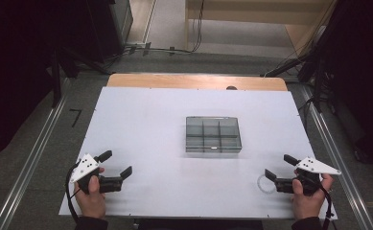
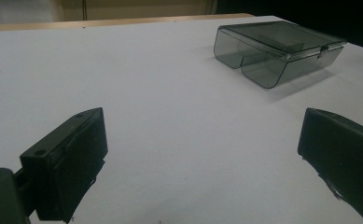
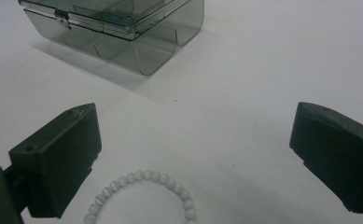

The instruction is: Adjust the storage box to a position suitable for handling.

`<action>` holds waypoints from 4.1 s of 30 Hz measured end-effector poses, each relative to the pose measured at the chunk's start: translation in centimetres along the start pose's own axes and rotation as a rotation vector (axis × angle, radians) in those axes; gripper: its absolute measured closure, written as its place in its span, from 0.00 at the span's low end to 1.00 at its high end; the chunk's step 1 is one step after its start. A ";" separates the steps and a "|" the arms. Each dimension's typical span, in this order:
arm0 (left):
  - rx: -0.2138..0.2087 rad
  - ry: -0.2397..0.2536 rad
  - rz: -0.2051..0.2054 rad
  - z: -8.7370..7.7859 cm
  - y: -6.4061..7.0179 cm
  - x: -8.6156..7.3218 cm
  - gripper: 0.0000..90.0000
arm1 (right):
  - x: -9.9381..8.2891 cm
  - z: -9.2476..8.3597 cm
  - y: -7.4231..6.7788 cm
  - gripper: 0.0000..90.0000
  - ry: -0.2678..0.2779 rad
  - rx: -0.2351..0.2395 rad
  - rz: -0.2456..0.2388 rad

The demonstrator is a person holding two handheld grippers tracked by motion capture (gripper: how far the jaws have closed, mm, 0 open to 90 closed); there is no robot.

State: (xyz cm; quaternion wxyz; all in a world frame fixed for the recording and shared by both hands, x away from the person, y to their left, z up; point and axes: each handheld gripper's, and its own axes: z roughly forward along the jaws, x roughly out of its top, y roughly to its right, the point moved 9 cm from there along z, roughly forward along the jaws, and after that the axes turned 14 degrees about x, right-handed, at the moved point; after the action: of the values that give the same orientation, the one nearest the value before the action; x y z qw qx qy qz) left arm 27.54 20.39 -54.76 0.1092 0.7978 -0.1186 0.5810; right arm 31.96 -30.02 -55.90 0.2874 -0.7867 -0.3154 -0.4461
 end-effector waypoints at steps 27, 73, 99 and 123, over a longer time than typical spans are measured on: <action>0.016 -0.067 0.081 0.7 0.8 -0.8 0.02 | 3.9 0.8 -0.7 0.04 -0.126 0.084 -0.003; -0.003 -0.041 0.054 1.1 0.4 -0.5 0.02 | 13.6 11.9 0.5 0.28 -0.381 0.215 0.002; -0.006 -0.033 0.059 1.1 0.4 -0.4 0.02 | 15.5 18.2 3.8 0.98 -0.508 0.138 0.045; -0.028 -0.042 0.053 1.4 0.5 -0.3 0.02 | 13.4 21.3 3.0 0.98 -0.603 0.169 0.067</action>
State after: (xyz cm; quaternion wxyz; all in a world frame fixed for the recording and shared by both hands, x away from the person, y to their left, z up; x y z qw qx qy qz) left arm 28.60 19.53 -55.47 0.1025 0.8046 -0.1501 0.5653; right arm 50.68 -13.07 -53.89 0.2596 -0.8668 -0.3964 -0.1553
